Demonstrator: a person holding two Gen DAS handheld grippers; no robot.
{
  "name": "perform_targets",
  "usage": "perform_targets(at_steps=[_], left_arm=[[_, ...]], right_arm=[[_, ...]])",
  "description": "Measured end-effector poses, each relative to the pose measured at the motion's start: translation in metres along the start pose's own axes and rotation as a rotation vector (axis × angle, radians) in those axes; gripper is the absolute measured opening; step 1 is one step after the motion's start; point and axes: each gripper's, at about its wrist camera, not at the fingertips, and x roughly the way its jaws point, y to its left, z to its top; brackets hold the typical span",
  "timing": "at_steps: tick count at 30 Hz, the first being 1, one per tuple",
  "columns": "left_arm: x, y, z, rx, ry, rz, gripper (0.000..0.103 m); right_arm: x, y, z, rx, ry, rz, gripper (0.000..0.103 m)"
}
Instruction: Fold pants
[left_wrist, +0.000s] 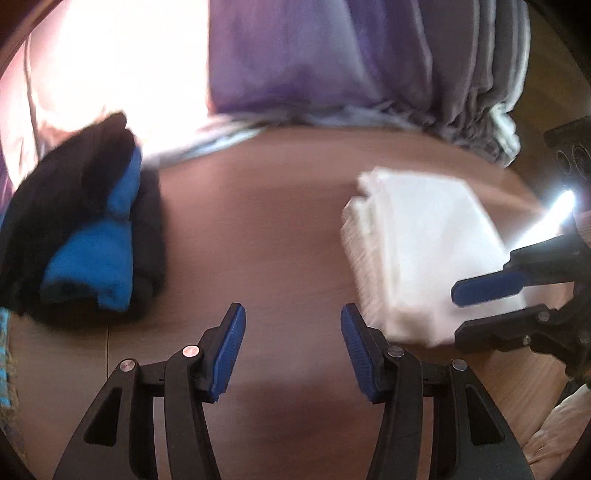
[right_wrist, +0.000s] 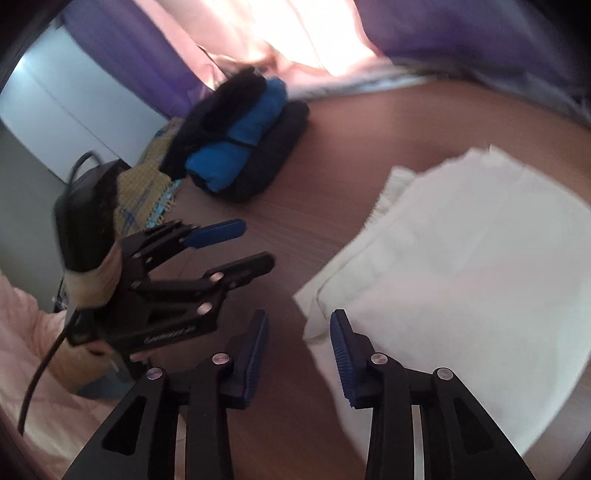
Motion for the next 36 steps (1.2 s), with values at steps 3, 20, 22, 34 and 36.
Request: perform_targets(at_steps=[3, 20, 22, 34, 36], left_arm=[[-0.004, -0.012, 0.019, 0.062, -0.065, -0.03, 0.053], [0.116, -0.04, 0.131, 0.139, 0.151, -0.371, 0.053], [0.132, -0.042, 0.134, 0.118, 0.198, -0.388, 0.053], [0.171, -0.036, 0.134, -0.005, 0.358, -0.495, 0.026], [0.169, -0.037, 0.136, -0.011, 0.344, -0.514, 0.017]], right_arm=[[-0.027, 0.004, 0.001, -0.007, -0.088, -0.102, 0.05], [-0.034, -0.017, -0.03, 0.274, -0.209, -0.302, 0.054], [-0.037, -0.02, -0.029, 0.288, -0.239, -0.354, 0.054], [-0.083, -0.09, -0.028, 0.455, -0.37, -0.74, 0.054], [-0.081, -0.096, -0.023, 0.443, -0.368, -0.77, 0.054]])
